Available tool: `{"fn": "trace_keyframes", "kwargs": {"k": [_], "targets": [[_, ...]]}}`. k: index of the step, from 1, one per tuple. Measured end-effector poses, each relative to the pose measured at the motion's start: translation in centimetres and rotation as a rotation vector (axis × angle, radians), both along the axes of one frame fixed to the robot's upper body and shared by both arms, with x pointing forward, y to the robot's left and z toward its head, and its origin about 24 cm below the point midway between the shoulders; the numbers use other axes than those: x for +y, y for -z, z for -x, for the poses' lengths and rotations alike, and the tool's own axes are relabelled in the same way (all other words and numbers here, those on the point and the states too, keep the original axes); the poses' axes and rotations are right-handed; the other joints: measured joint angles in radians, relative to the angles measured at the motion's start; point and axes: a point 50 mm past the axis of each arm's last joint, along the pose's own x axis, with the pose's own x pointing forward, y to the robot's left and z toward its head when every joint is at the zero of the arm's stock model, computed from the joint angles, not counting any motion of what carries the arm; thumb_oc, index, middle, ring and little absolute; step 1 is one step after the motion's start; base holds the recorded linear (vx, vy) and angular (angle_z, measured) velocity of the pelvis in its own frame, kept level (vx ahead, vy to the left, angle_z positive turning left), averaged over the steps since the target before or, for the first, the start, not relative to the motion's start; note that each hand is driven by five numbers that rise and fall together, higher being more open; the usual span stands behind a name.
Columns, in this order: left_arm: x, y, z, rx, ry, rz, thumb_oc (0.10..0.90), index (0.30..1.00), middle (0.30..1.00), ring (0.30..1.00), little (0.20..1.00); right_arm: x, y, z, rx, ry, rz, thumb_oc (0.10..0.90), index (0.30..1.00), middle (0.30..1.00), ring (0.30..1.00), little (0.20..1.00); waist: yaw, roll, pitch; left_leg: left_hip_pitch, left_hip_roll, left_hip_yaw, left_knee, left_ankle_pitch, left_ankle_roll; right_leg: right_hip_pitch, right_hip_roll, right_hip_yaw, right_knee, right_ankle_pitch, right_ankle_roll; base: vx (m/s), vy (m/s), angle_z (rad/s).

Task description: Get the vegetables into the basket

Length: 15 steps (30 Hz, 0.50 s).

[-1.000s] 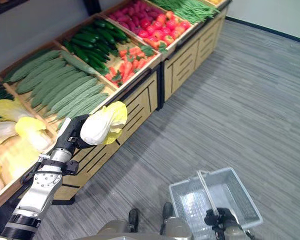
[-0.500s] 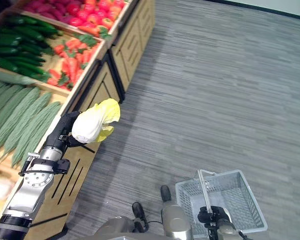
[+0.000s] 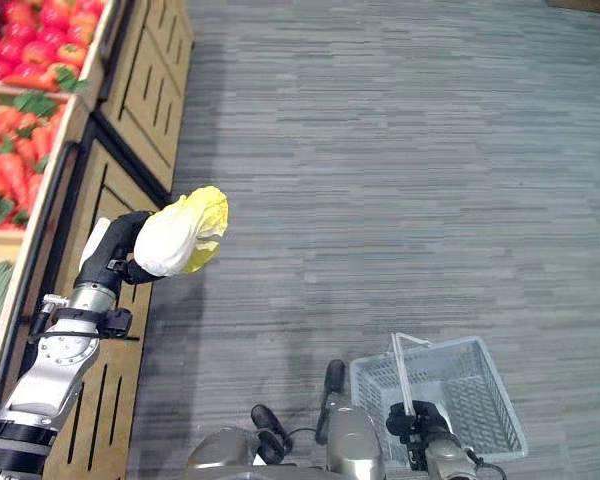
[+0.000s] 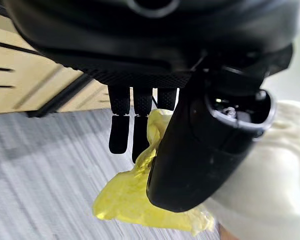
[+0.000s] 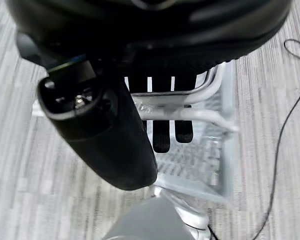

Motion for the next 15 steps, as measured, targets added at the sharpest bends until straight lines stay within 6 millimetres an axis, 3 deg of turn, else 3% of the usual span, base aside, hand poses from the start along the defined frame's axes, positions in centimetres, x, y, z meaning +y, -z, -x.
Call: {"fn": "trace_keyframes", "kwargs": {"k": [4,10,13,14,15], "targets": [[-0.4,0.6,0.2,0.011,0.000,0.030,0.400,0.300,0.300,0.300,0.300,-0.2,0.1,0.5,0.021,-0.011,0.005,0.400,0.300,0.300,0.300,0.300,0.004,0.002,-0.015,0.001,0.022,-0.002,0.024,0.006,-0.008,0.001,0.019,0.016,0.010,-0.016,-0.023,0.07,-0.270,-0.14],[-1.4,2.0,0.0,0.062,0.032,0.087,0.400,0.300,0.300,0.300,0.300,-0.3,-0.1,0.4,0.011,-0.028,0.009,0.400,0.300,0.300,0.300,0.300,-0.001,0.003,-0.047,-0.005,0.058,-0.078,0.044,0.029,-0.041,0.011,0.048,-0.012,0.029,-0.062,-0.051,0.09,-0.290,0.14],[-1.0,3.2,0.4,0.117,0.014,0.092,0.400,0.300,0.300,0.300,0.300,0.1,0.2,0.9,0.034,-0.046,0.002,0.400,0.300,0.300,0.300,0.300,0.043,-0.027,-0.066,-0.075,0.086,-0.222,0.234,0.000,-0.049,0.026,0.033,0.019,0.045,-0.078,-0.067,0.07,-0.005,-0.17],[-1.2,3.5,0.4,0.126,0.021,0.099,0.400,0.300,0.300,0.300,0.300,-0.4,0.1,0.9,0.036,-0.054,0.017,0.400,0.300,0.300,0.300,0.300,0.058,-0.024,-0.077,-0.098,0.039,-0.420,0.161,-0.034,-0.084,0.028,0.037,0.027,0.029,-0.074,-0.067,-0.02,0.050,-0.15],[-1.3,3.5,0.4,0.125,0.025,0.103,0.400,0.300,0.300,0.300,0.300,-0.6,-0.1,0.6,0.028,-0.056,0.023,0.400,0.300,0.300,0.300,0.300,0.054,-0.022,-0.078,-0.110,0.030,-0.463,0.104,-0.032,-0.080,0.027,0.038,0.018,0.029,-0.073,-0.066,0.00,0.113,0.02]]}}
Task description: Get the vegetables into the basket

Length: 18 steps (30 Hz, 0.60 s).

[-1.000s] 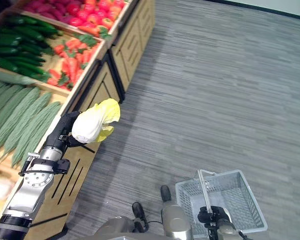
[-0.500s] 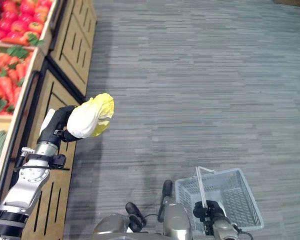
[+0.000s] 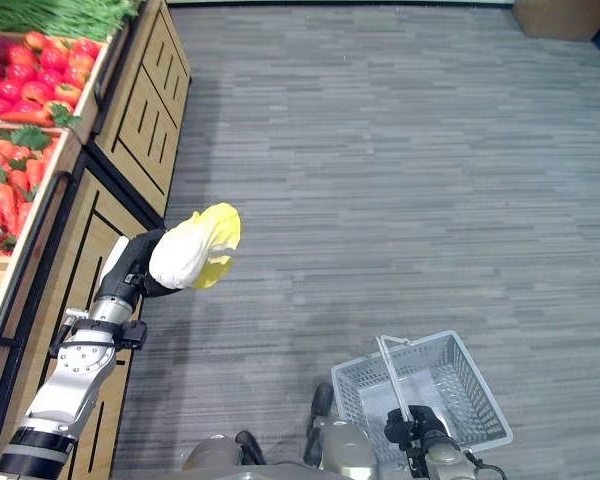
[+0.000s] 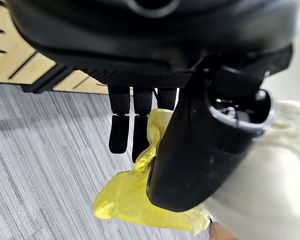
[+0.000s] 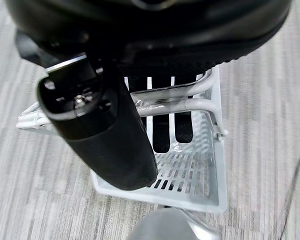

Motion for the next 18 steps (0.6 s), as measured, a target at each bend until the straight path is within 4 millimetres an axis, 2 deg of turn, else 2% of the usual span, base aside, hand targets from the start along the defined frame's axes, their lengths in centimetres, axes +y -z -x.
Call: {"fn": "trace_keyframes", "kwargs": {"k": [2,3,4,5,6,8,9,10,13,16,18], "targets": [[-0.2,-0.1,-0.2,-0.007,0.007,0.002,0.400,0.300,0.300,0.300,0.300,-0.2,-0.2,-0.3,-0.011,-0.001,0.006,0.400,0.300,0.300,0.300,0.300,0.005,-0.003,0.002,-0.032,-0.013,-0.069,-0.048,0.017,0.018,-0.011,0.005,0.010,0.007,0.000,0.004,0.05,0.129,-0.10],[-0.2,-0.1,-0.1,-0.003,0.007,0.002,0.400,0.300,0.300,0.300,0.300,-0.3,-0.3,-0.6,-0.018,-0.005,0.012,0.400,0.300,0.300,0.300,0.300,0.011,-0.002,0.002,-0.041,-0.012,-0.084,-0.067,0.039,0.034,-0.016,0.011,0.019,0.016,-0.010,0.020,0.07,0.372,-0.49],[-0.1,0.2,0.1,0.008,0.005,0.001,0.400,0.300,0.300,0.300,0.300,-0.3,-0.4,-0.8,-0.033,-0.032,0.021,0.400,0.300,0.300,0.300,0.300,0.001,-0.002,0.002,-0.038,-0.011,-0.082,-0.063,0.093,0.048,-0.026,0.011,0.033,0.047,-0.023,0.032,0.08,0.453,-0.41],[-0.2,0.1,0.1,0.006,0.008,0.000,0.400,0.300,0.300,0.300,0.300,-0.2,-0.6,-1.2,-0.052,-0.039,0.020,0.400,0.300,0.300,0.300,0.300,-0.008,-0.008,0.000,-0.036,-0.031,-0.071,-0.072,0.096,0.068,-0.049,0.000,0.052,0.071,-0.025,0.041,0.05,0.366,-0.53],[-0.1,0.1,0.1,0.005,0.010,-0.003,0.400,0.300,0.300,0.300,0.300,-0.2,-0.9,-1.7,-0.081,-0.035,0.018,0.400,0.300,0.300,0.300,0.300,-0.001,-0.008,0.001,-0.027,-0.043,-0.041,-0.102,0.106,0.079,-0.085,-0.010,0.083,0.106,-0.031,0.050,0.01,0.083,-0.60],[0.0,0.0,0.1,0.004,0.011,-0.012,0.400,0.300,0.300,0.300,0.300,-0.2,-1.3,-2.4,-0.113,-0.029,0.016,0.400,0.300,0.300,0.300,0.300,-0.002,-0.001,0.005,-0.025,-0.051,-0.001,-0.128,0.127,0.075,-0.115,-0.025,0.111,0.121,-0.026,0.060,0.04,0.214,-0.56],[0.0,-0.1,0.0,0.006,0.018,-0.017,0.400,0.300,0.300,0.300,0.300,0.1,-1.1,-2.2,-0.104,-0.027,0.007,0.400,0.300,0.300,0.300,0.300,-0.013,-0.005,0.006,-0.023,-0.073,0.019,-0.128,0.120,0.086,-0.117,-0.035,0.118,0.114,-0.001,0.066,0.05,0.308,-0.49],[0.2,0.0,0.2,0.013,0.017,-0.023,0.400,0.300,0.300,0.300,0.300,0.1,-1.1,-2.1,-0.102,-0.028,0.007,0.400,0.300,0.300,0.300,0.300,0.001,-0.005,0.006,-0.010,-0.079,0.044,-0.136,0.115,0.095,-0.123,-0.039,0.145,0.114,0.005,0.074,0.03,0.181,-0.58],[0.9,-0.1,0.4,0.028,0.016,-0.082,0.400,0.300,0.300,0.300,0.300,0.2,-1.4,-2.8,-0.113,-0.042,0.015,0.400,0.300,0.300,0.300,0.300,0.002,-0.006,0.007,0.003,-0.088,0.090,-0.140,0.107,0.105,-0.119,-0.041,0.189,0.085,0.030,0.087,0.01,0.058,-0.47],[1.4,-0.4,0.0,0.027,0.016,-0.144,0.400,0.300,0.300,0.300,0.300,0.1,-1.3,-2.7,-0.093,-0.057,0.029,0.400,0.300,0.300,0.300,0.300,-0.001,-0.008,0.009,0.019,-0.097,0.100,-0.145,0.102,0.111,-0.103,-0.043,0.195,0.063,0.041,0.092,-0.01,0.052,-0.18],[1.6,-0.1,-0.4,0.102,0.095,-0.273,0.400,0.300,0.300,0.300,0.300,-0.4,-2.3,-4.3,-0.113,-0.128,0.075,0.400,0.300,0.300,0.300,0.300,0.001,-0.008,0.009,0.056,-0.098,0.139,-0.163,0.100,0.111,-0.073,-0.034,0.230,0.034,0.060,0.100,-0.05,-0.004,-0.44]]}}
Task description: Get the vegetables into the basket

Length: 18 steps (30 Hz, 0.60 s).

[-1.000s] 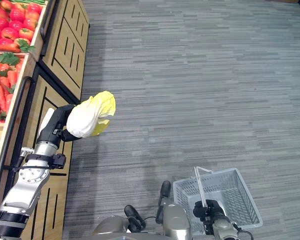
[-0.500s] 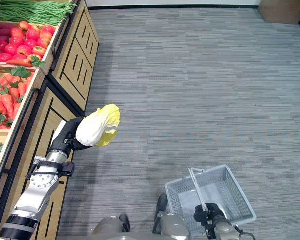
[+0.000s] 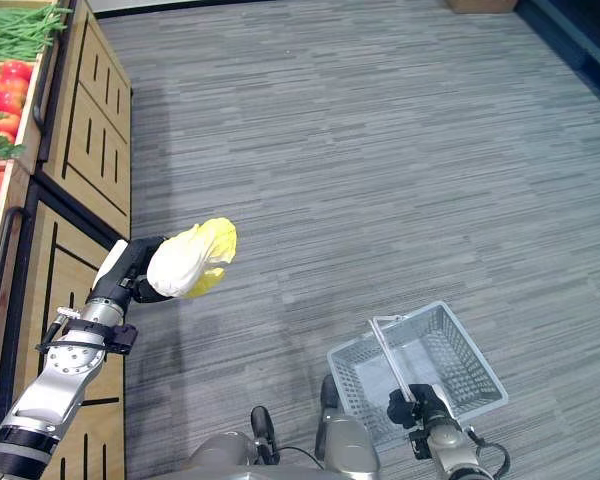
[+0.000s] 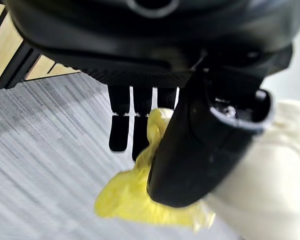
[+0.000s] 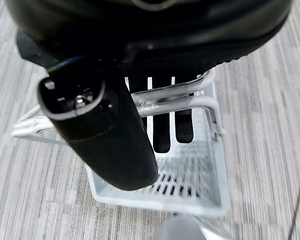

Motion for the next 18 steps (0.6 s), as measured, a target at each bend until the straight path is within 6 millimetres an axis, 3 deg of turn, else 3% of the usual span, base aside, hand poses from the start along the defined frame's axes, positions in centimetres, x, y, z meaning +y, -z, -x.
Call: {"fn": "trace_keyframes", "kwargs": {"k": [3,5,8,10,13,18], "targets": [[-1.7,0.3,-0.7,0.029,0.086,-0.047,0.400,0.300,0.300,0.300,0.300,-0.4,-0.6,-1.0,-0.006,-0.033,0.036,0.400,0.300,0.300,0.300,0.300,-0.001,0.001,0.000,0.017,-0.001,0.010,-0.012,0.001,0.000,0.021,0.002,0.010,-0.023,0.008,0.005,-0.05,-0.067,-0.15],[-4.4,1.0,-1.0,0.040,0.174,-0.026,0.400,0.300,0.300,0.300,0.300,0.1,-2.1,-3.2,-0.088,-0.070,0.038,0.400,0.300,0.300,0.300,0.300,-0.010,0.001,0.000,0.023,0.009,0.010,-0.017,0.005,-0.002,0.026,0.002,-0.025,-0.031,-0.001,0.011,-0.06,-0.148,-0.01],[-5.3,1.5,-1.0,0.061,0.219,-0.054,0.400,0.300,0.300,0.300,0.300,0.9,-3.7,-5.1,-0.175,-0.125,0.038,0.400,0.300,0.300,0.300,0.300,-0.019,0.003,0.000,0.037,0.013,0.010,-0.034,0.012,-0.013,0.055,0.020,-0.022,-0.082,0.033,-0.020,-0.05,-0.082,-0.06],[-5.5,1.6,-1.0,0.070,0.234,-0.070,0.400,0.300,0.300,0.300,0.300,1.6,-4.8,-6.4,-0.230,-0.153,0.034,0.400,0.300,0.300,0.300,0.300,-0.022,0.005,0.000,0.045,0.019,0.013,-0.042,0.016,-0.017,0.061,0.028,-0.018,-0.091,0.036,-0.022,-0.09,-0.123,-0.09],[-6.4,1.8,-2.2,0.056,0.236,-0.116,0.400,0.300,0.300,0.300,0.300,3.4,-8.0,-9.8,-0.382,-0.226,0.035,0.400,0.300,0.300,0.300,0.300,-0.028,0.014,-0.002,0.046,0.027,0.010,-0.048,0.022,-0.027,0.061,0.036,-0.024,-0.091,0.036,-0.022,-0.07,-0.094,0.03],[-8.2,2.9,-2.9,0.078,0.267,-0.175,0.400,0.300,0.300,0.300,0.300,6.2,-11.4,-12.7,-0.519,-0.373,0.061,0.400,0.300,0.300,0.300,0.300,-0.027,0.038,-0.012,0.046,0.028,0.000,-0.058,0.033,-0.030,0.062,0.036,-0.036,-0.091,0.033,-0.025,-0.02,-0.104,0.07]]}}
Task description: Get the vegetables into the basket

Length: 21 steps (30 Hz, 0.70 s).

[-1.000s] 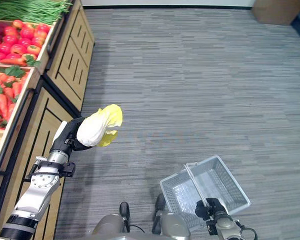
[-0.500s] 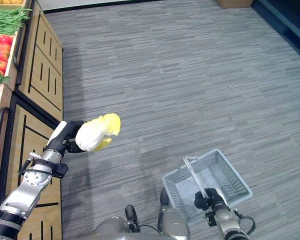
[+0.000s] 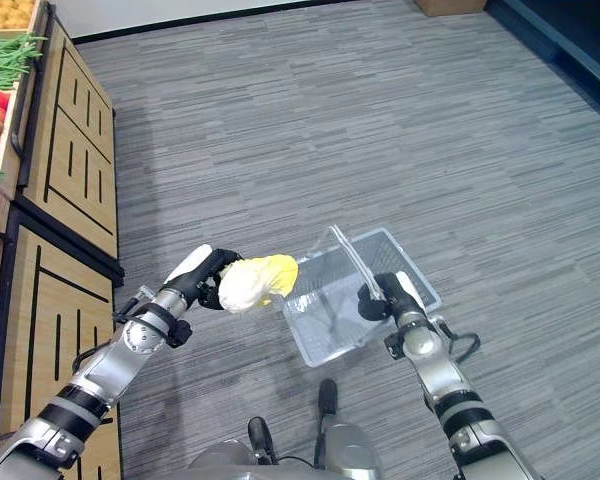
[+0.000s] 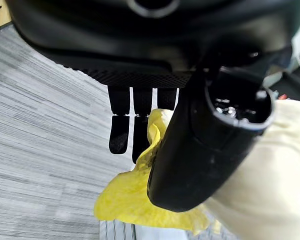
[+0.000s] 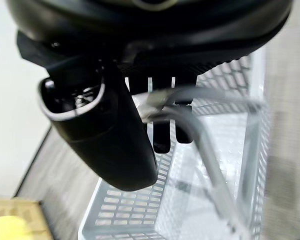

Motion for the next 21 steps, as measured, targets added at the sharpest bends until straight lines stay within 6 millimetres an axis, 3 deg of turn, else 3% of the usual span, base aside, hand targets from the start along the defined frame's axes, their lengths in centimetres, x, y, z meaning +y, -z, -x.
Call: {"fn": "trace_keyframes", "kwargs": {"k": [2,4,8,11,15,16,17,21], "targets": [[-1.1,0.9,0.1,0.028,0.021,0.008,0.400,0.300,0.300,0.300,0.300,1.2,-0.6,-0.3,-0.021,-0.049,0.003,0.400,0.300,0.300,0.300,0.300,0.000,0.009,-0.005,0.003,0.000,0.000,0.000,0.000,0.000,0.003,0.000,0.000,0.000,-0.001,-0.002,0.00,-0.107,-0.02],[-3.3,3.6,0.2,0.119,0.042,-0.003,0.400,0.300,0.300,0.300,0.300,3.7,-0.8,-0.8,-0.034,-0.130,-0.007,0.400,0.300,0.300,0.300,0.300,-0.012,0.022,-0.011,0.009,0.001,0.004,0.000,0.000,0.000,0.006,0.003,0.004,0.000,-0.002,-0.002,0.02,-0.063,-0.05],[-6.2,5.1,0.6,0.165,0.126,-0.043,0.400,0.300,0.300,0.300,0.300,6.4,0.7,0.4,0.038,-0.270,0.009,0.400,0.300,0.300,0.300,0.300,-0.050,0.030,-0.010,0.010,0.003,0.007,-0.002,0.000,0.000,0.004,0.006,0.007,0.000,-0.002,-0.003,0.04,-0.039,-0.03],[-5.6,6.8,0.8,0.219,0.110,-0.114,0.400,0.300,0.300,0.300,0.300,6.1,1.3,1.7,0.107,-0.329,0.014,0.400,0.300,0.300,0.300,0.300,-0.073,0.037,-0.011,0.011,0.004,0.016,-0.002,0.000,-0.001,0.001,0.011,0.017,0.000,-0.002,-0.005,0.05,-0.013,-0.10],[-4.1,9.3,1.6,0.323,0.065,-0.217,0.406,0.308,0.308,0.308,0.308,8.1,-0.1,3.1,0.106,-0.507,-0.033,0.400,0.300,0.300,0.300,0.300,-0.086,0.037,-0.011,0.019,0.008,0.038,-0.003,0.000,-0.001,-0.007,0.022,0.051,0.000,0.005,-0.014,0.01,-0.002,-0.29],[-4.1,9.5,1.7,0.326,0.069,-0.231,0.569,0.536,0.536,0.536,0.536,8.2,0.0,3.2,0.118,-0.511,-0.047,0.400,0.300,0.300,0.300,0.300,-0.086,0.037,-0.011,0.019,0.009,0.038,-0.003,0.000,-0.001,-0.007,0.024,0.053,0.000,0.006,-0.016,0.01,0.000,-0.11],[-4.2,10.0,1.8,0.337,0.069,-0.250,0.900,1.000,1.000,1.000,1.000,8.3,0.2,3.4,0.140,-0.517,-0.080,0.400,0.300,0.300,0.300,0.300,-0.084,0.037,-0.011,0.020,0.011,0.039,-0.003,0.000,-0.001,-0.007,0.026,0.053,0.000,0.008,-0.018,0.01,0.001,-0.04],[-4.4,11.1,2.3,0.379,0.064,-0.288,0.900,1.000,1.000,1.000,1.000,8.7,0.2,3.5,0.164,-0.524,-0.158,0.400,0.300,0.300,0.300,0.300,-0.081,0.037,-0.011,0.021,0.011,0.043,-0.003,0.004,-0.006,-0.007,0.028,0.057,0.000,0.006,-0.016,0.00,0.003,-0.01]]}}
